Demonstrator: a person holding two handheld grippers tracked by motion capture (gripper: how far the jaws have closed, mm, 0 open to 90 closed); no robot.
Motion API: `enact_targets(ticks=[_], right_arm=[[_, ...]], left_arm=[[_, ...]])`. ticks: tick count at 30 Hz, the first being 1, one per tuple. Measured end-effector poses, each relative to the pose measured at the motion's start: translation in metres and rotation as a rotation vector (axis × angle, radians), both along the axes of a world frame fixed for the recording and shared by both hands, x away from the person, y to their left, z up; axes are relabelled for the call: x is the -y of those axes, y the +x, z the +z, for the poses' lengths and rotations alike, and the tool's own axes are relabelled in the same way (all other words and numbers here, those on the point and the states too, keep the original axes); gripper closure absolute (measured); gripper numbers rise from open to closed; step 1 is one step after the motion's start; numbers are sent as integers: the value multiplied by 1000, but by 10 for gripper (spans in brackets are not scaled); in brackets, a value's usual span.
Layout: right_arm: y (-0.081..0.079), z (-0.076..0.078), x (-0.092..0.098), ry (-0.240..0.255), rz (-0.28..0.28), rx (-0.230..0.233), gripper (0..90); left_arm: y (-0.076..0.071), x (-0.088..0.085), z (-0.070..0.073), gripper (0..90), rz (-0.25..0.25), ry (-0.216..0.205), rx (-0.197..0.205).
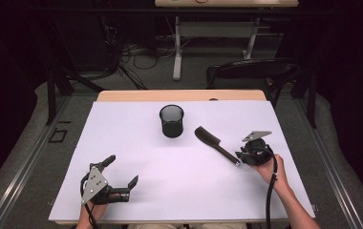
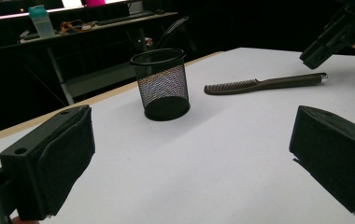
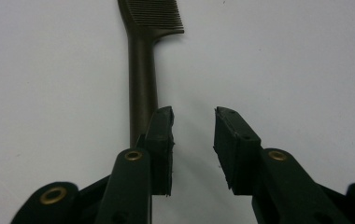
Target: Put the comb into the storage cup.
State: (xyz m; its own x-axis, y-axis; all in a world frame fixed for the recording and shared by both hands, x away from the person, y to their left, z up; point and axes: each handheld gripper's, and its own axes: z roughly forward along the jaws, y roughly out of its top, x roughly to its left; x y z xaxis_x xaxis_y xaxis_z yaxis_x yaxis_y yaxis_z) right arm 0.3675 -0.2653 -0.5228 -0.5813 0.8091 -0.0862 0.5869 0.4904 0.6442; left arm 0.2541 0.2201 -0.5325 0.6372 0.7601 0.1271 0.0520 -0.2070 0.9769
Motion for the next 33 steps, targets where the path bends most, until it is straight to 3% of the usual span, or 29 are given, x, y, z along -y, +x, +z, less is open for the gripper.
enact_targets(ticks=[9, 19, 33], right_arm=[[-1, 16, -10, 6, 32, -9, 353], [-2, 21, -20, -4, 65, -41, 171], [6, 35, -34, -35, 98, -75, 67]], left_arm=[[0, 0, 0, 0, 2, -1, 2], [-1, 0, 0, 0, 6, -2, -1], [-1, -1, 1, 0, 3, -6, 2]])
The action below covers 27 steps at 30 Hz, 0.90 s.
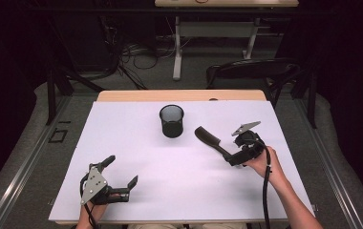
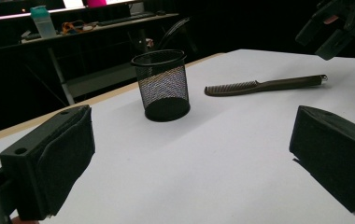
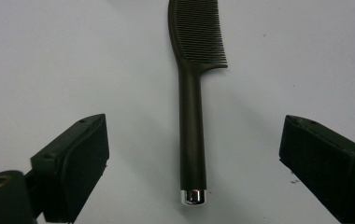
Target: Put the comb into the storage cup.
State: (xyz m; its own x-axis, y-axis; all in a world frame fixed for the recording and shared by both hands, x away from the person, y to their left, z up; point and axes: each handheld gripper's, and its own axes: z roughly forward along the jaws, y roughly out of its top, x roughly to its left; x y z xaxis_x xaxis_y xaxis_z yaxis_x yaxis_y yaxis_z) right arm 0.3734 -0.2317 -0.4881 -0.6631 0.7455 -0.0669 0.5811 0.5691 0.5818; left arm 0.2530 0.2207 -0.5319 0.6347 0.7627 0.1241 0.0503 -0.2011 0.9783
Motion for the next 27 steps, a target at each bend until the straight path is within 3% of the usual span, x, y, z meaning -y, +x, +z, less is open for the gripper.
enact_targets(ticks=[6, 11, 21, 27], right_arm=[[4, -1, -4, 4, 5, -35, 0], [8, -2, -7, -7, 6, -66, 0], [14, -2, -16, -22, 5, -68, 0], [20, -5, -23, -45, -3, -93, 0]], left_arm=[[1, 0, 0, 0, 0, -5, -4], [0, 1, 0, 0, 0, -5, -4], [0, 1, 0, 0, -2, -5, -2], [0, 1, 0, 0, -2, -4, -2]])
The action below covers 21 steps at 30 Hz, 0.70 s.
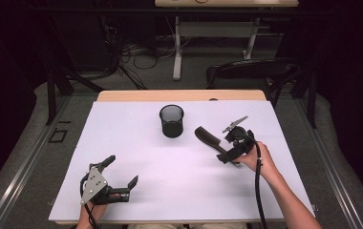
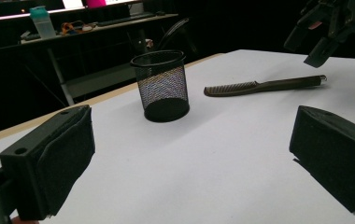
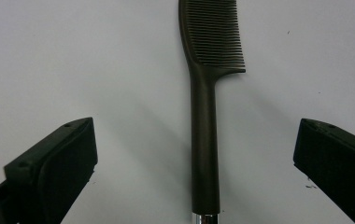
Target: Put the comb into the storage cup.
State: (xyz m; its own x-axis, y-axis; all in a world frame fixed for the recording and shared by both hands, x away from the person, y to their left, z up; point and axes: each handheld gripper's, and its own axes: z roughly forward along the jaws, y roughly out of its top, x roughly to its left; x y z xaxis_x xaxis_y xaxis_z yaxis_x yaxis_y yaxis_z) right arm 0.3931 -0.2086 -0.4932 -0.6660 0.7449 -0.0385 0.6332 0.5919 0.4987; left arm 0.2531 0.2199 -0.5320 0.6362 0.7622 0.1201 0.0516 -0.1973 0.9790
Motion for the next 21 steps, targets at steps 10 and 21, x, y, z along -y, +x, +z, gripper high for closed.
enact_targets(ticks=[10, 21], right_arm=[[13, -6, -11, -34, -12, -36, 0], [22, -6, -19, -68, -9, -56, 112]], left_arm=[[1, -1, 0, 0, 7, 0, -4], [0, 0, 0, 0, 5, -1, -3]])
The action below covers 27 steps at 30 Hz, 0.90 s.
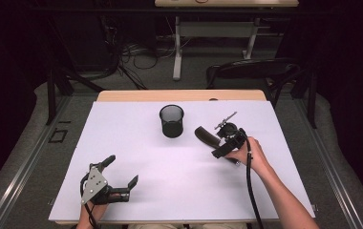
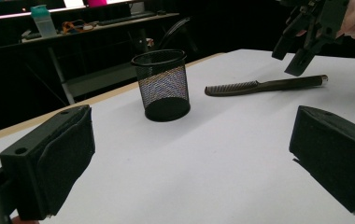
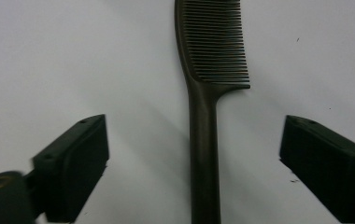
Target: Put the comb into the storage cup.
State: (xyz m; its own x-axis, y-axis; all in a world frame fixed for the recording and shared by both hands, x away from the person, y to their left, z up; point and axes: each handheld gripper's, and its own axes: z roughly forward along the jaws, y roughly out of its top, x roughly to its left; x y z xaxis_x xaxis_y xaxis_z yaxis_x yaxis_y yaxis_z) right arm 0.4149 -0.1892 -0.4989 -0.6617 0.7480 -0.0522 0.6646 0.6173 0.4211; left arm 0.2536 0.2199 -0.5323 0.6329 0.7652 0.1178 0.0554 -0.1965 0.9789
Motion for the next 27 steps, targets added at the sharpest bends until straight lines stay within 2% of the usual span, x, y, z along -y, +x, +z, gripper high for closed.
enact_targets(ticks=[2, 3, 7, 8, 9, 12, 13, 16, 20, 27], right_arm=[[2, -2, -1, 11, -3, 12, 158], [3, -1, -2, -13, -5, 0, 185], [7, -3, -2, -25, -10, -4, 300], [7, -2, -3, -39, -17, -26, 320], [8, -4, -3, -24, -20, -23, 360], [10, -7, -4, -30, -24, -37, 442], [10, -7, -4, -31, -40, -51, 472], [13, -10, -4, -36, -22, -56, 526], [15, -13, -4, -36, -30, -66, 588], [18, -18, -7, -45, -45, -74, 646]], left_arm=[[0, 0, 0, 0, 0, 0, -1], [0, 0, 0, 0, 0, 1, -2], [1, 0, 0, 0, -3, 6, -1], [1, 0, 0, 0, -3, 6, -1], [1, 0, 0, 0, -2, 6, -1], [1, 0, 0, 0, -2, 5, -2], [1, 0, 0, 0, -3, 4, -2], [1, 0, 0, 0, -3, 5, -3], [1, 0, 0, 0, -4, 6, -2], [1, 0, 0, 0, -4, 7, 0]])
